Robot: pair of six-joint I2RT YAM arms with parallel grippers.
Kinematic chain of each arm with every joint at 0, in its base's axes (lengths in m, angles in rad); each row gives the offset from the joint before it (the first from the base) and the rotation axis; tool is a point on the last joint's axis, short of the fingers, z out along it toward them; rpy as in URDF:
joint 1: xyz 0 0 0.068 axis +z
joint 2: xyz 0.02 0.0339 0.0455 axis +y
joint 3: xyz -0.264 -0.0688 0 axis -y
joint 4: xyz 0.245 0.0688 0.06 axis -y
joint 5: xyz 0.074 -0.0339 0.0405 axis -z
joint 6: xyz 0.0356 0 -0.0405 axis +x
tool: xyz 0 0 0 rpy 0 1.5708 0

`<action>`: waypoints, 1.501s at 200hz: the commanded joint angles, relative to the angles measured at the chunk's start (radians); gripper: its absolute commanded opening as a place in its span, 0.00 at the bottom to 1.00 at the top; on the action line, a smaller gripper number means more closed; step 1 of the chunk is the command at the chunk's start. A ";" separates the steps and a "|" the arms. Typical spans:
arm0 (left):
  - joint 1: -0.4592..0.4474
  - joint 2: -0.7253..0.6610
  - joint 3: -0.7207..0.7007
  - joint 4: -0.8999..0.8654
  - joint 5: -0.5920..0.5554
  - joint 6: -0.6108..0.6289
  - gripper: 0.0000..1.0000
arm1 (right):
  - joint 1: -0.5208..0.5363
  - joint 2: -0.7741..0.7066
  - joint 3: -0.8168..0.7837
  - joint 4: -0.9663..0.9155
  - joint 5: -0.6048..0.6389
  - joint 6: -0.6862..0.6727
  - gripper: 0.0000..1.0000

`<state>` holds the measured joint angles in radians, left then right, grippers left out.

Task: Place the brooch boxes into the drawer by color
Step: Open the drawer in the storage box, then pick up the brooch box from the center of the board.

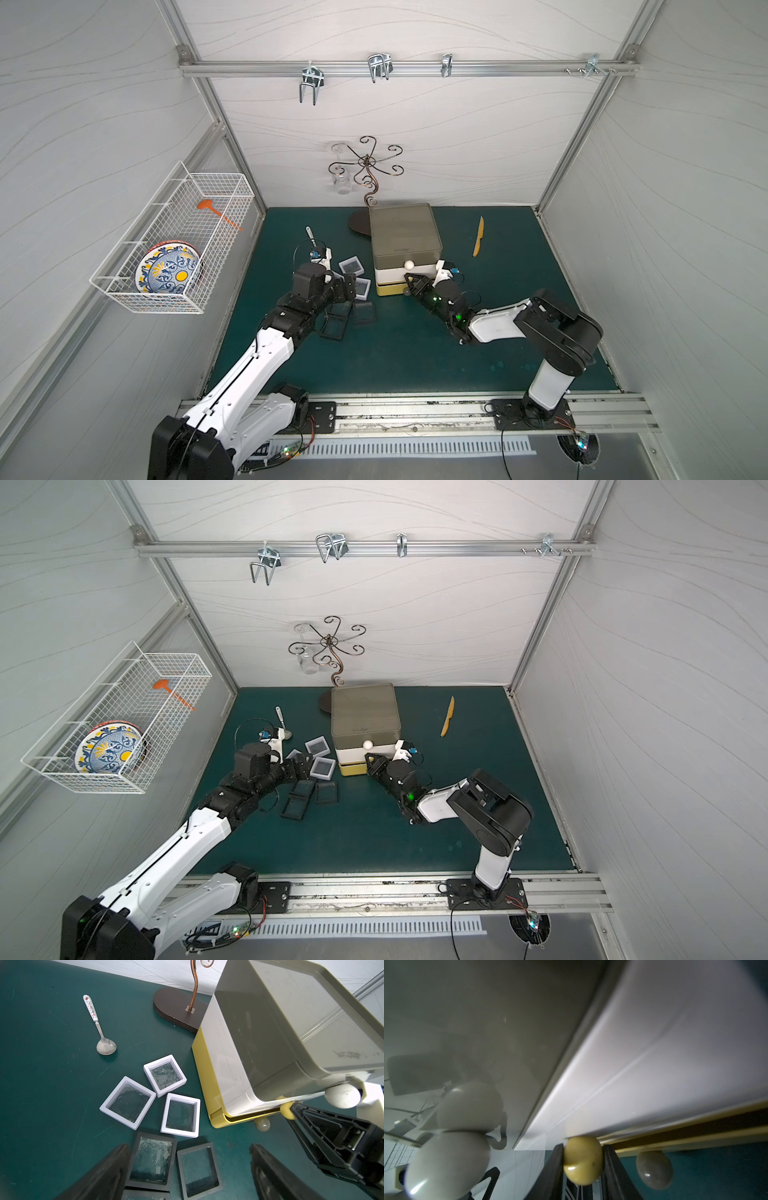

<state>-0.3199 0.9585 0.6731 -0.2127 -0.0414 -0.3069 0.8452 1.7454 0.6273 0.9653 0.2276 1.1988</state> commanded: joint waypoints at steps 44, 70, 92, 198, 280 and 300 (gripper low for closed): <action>-0.003 -0.001 0.012 0.039 -0.005 0.002 0.94 | 0.038 -0.076 -0.079 0.005 0.014 -0.022 0.18; -0.002 -0.009 0.011 0.036 -0.007 -0.001 0.94 | 0.091 -0.146 -0.135 -0.028 0.027 -0.015 0.18; -0.002 -0.015 0.008 0.035 -0.009 0.000 0.94 | 0.149 -0.229 -0.190 -0.088 0.048 -0.014 0.19; -0.002 0.042 0.050 -0.033 -0.065 -0.063 0.93 | 0.300 -0.538 -0.316 -0.365 0.167 -0.025 0.37; 0.184 0.261 0.128 -0.164 -0.054 -0.284 0.91 | 0.372 -0.666 -0.219 -0.611 0.184 -0.284 0.76; 0.219 0.374 0.185 -0.196 -0.062 -0.276 0.90 | 0.389 -0.734 -0.220 -0.729 0.207 -0.356 0.74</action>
<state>-0.1364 1.2358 0.7719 -0.3698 -0.1230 -0.5400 1.2114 1.0813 0.3870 0.4232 0.3855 0.9798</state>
